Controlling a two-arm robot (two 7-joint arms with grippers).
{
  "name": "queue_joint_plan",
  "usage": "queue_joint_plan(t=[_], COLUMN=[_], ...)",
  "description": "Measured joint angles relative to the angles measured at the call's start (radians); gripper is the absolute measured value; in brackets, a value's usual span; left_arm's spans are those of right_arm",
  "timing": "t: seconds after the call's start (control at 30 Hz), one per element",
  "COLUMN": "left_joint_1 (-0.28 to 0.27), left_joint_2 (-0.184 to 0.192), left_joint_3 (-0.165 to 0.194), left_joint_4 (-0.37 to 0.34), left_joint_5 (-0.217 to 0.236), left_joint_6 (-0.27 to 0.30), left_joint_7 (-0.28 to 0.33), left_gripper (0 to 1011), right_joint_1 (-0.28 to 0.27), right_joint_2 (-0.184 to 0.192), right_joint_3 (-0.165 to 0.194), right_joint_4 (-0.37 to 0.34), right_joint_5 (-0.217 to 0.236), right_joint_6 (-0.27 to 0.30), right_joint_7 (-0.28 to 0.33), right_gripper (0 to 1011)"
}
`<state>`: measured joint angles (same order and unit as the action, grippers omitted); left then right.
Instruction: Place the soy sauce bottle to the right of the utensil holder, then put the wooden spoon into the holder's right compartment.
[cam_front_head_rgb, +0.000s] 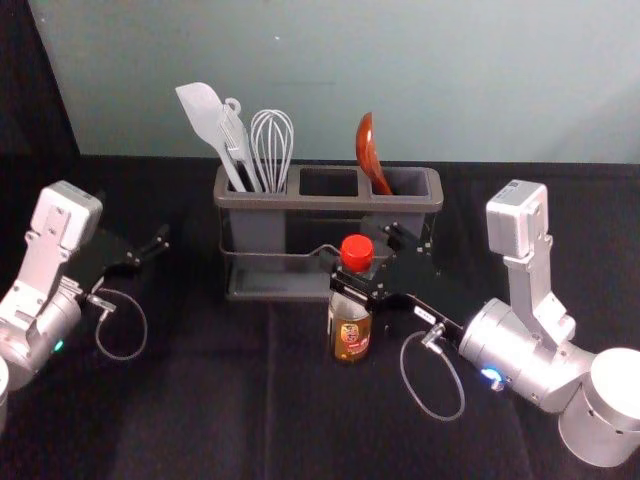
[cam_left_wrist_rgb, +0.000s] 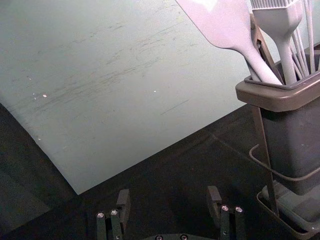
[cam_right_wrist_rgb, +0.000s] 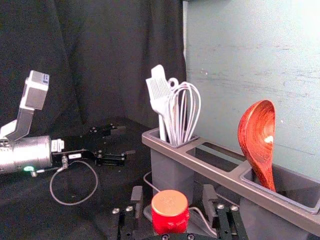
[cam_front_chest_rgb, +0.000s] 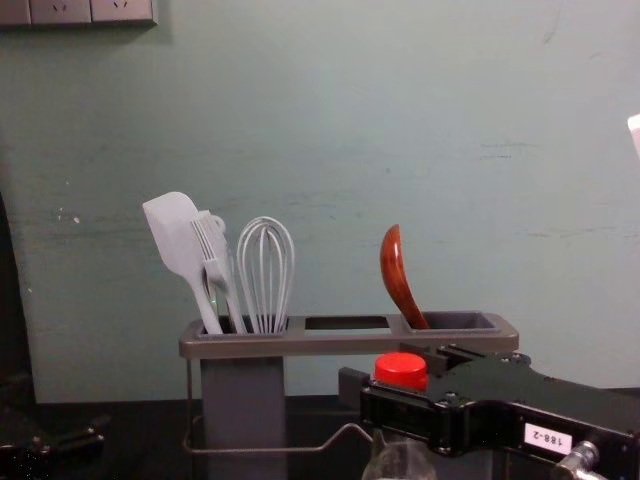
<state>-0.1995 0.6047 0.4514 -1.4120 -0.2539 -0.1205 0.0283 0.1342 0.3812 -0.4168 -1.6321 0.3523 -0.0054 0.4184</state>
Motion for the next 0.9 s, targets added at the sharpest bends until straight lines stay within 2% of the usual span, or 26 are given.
queue_joint_plan(t=[0.17,0.2,0.37,0.4,0.43,0.9], left_joint_1=[0.000,0.000,0.000,0.000,0.000,0.000], left_joint_2=[0.000,0.000,0.000,0.000,0.000,0.000], left_joint_3=[0.000,0.000,0.000,0.000,0.000,0.000], left_joint_4=[0.000,0.000,0.000,0.000,0.000,0.000], left_joint_5=[0.000,0.000,0.000,0.000,0.000,0.000], left_joint_6=[0.000,0.000,0.000,0.000,0.000,0.000], left_joint_7=[0.000,0.000,0.000,0.000,0.000,0.000], left_gripper=[1005,1005,1005,1005,1005,1005], right_joint_1=[0.001,0.001,0.001,0.000,-0.002,-0.068], right_joint_2=[-0.002,-0.002,0.001,0.002,0.003,0.053], right_joint_3=[-0.001,-0.001,-0.002,-0.001,0.000,0.054], right_joint_4=[0.002,0.002,-0.002,-0.003,-0.005,-0.113], right_joint_5=[0.000,-0.002,-0.011,-0.011,-0.012,0.007], right_joint_6=[0.000,0.000,0.000,0.000,0.000,0.002], right_joint_7=[0.000,0.000,-0.001,-0.001,-0.001,-0.014], right_gripper=[669,609,448,448,396,380])
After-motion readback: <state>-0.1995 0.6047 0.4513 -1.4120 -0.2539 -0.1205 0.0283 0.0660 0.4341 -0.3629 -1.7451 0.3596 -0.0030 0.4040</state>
